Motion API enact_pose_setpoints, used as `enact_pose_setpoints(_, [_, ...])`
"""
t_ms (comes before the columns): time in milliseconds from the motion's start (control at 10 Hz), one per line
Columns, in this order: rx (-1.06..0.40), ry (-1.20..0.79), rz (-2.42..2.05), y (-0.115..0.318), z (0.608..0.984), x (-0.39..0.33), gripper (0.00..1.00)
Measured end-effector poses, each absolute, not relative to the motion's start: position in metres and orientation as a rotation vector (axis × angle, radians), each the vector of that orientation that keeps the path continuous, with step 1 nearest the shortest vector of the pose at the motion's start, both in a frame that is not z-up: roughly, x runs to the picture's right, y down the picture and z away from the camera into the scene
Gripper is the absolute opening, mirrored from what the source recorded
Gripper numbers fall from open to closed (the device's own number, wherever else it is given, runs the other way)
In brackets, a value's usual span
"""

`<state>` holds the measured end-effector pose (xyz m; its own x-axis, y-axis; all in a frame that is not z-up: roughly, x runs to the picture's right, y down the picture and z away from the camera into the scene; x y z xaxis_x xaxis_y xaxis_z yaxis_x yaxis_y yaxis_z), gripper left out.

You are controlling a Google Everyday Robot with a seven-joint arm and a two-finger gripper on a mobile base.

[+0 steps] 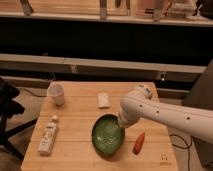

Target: Pick up the ceramic bowl

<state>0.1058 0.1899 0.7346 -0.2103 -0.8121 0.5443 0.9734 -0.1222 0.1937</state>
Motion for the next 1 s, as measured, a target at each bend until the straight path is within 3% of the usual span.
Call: enact_pose_setpoints(1000, [-0.336,-0.594,-1.682,0.177,0.737,0.12,0.0])
